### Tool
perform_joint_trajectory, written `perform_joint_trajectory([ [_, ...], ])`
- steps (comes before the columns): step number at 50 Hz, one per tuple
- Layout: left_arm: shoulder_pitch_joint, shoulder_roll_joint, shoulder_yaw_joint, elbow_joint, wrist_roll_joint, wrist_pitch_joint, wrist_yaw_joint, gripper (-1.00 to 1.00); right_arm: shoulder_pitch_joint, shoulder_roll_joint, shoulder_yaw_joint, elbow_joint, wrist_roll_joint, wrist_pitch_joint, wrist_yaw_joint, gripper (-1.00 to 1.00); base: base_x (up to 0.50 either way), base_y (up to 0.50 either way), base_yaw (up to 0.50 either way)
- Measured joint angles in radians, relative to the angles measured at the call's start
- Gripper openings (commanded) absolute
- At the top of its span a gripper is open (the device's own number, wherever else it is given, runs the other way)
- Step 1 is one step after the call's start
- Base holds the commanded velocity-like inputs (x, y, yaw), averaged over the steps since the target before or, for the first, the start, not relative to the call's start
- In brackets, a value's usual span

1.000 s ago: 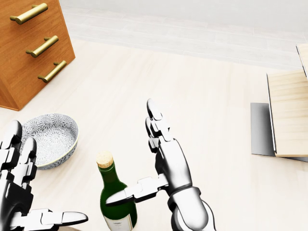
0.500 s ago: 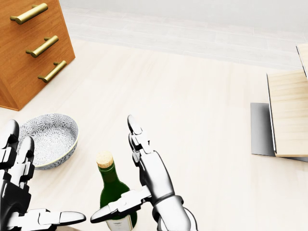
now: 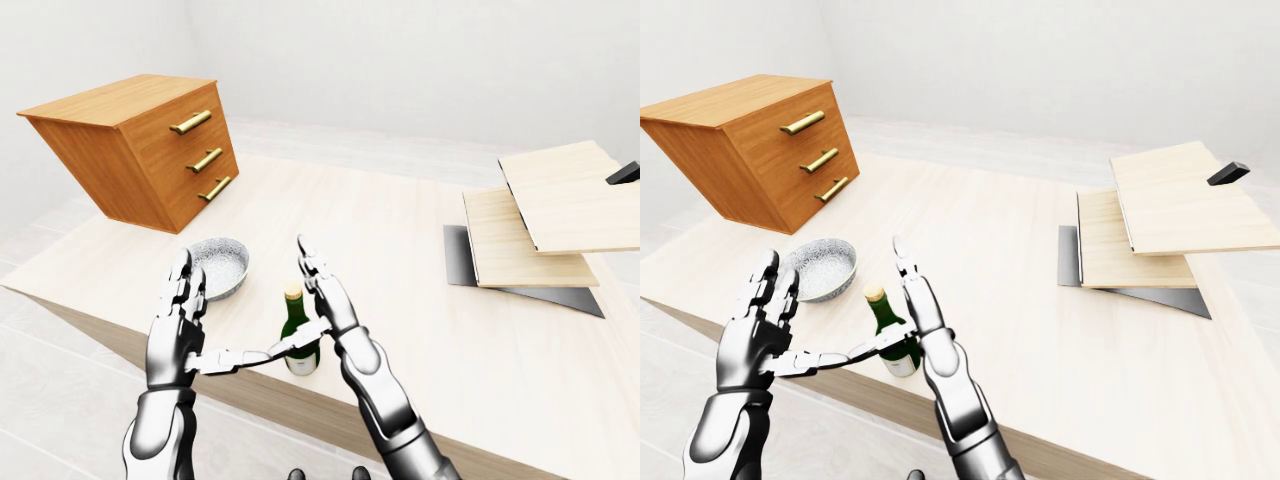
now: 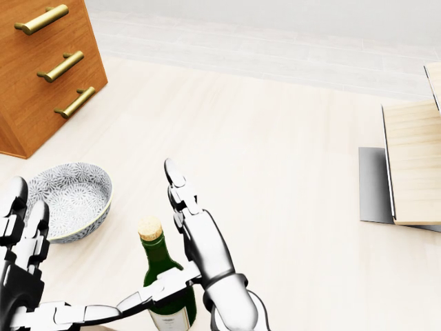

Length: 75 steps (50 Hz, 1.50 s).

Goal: Put the wine bottle on the wine rack.

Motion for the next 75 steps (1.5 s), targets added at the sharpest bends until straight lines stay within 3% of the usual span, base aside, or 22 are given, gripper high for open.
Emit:
perform_joint_trajectory([
  [16,0.001,-0.001,0.004,0.011,-0.001,0.000,-0.004,1.00,-0.010,0.012,0.004,0.008,-0.013,0.000,0.005,1.00,0.00,0.00,0.00],
  [18,0.001,-0.001,0.004,0.012,-0.001,0.000,-0.004,1.00,-0.010,0.013,0.004,0.009,-0.013,0.000,0.006,0.76,0.00,0.00,0.00],
  [19,0.002,-0.001,0.004,0.012,-0.001,0.000,-0.004,1.00,-0.010,0.013,0.004,0.009,-0.014,0.000,0.006,-0.09,0.00,0.00,0.00],
  [26,0.004,-0.001,0.006,0.014,-0.002,-0.001,-0.006,1.00,-0.008,0.015,0.008,0.009,-0.013,0.000,0.009,-0.65,0.00,0.00,0.00],
  [28,0.004,-0.001,0.006,0.015,-0.003,-0.002,-0.007,1.00,-0.008,0.015,0.009,0.010,-0.012,0.000,0.009,-0.98,0.00,0.00,0.00],
  [48,0.010,-0.005,0.001,0.013,0.000,-0.003,-0.008,1.00,0.002,0.008,-0.002,-0.020,0.023,0.000,0.110,-1.00,0.00,0.00,0.00],
  [56,0.009,-0.004,0.001,0.017,-0.001,-0.004,-0.008,1.00,-0.004,0.004,-0.004,-0.060,-0.010,0.000,0.086,-1.00,0.00,0.00,0.00],
  [75,0.002,0.000,0.004,0.036,-0.007,-0.012,-0.009,1.00,-0.063,-0.033,-0.108,-0.341,-0.006,0.000,0.120,-1.00,0.00,0.00,0.00],
])
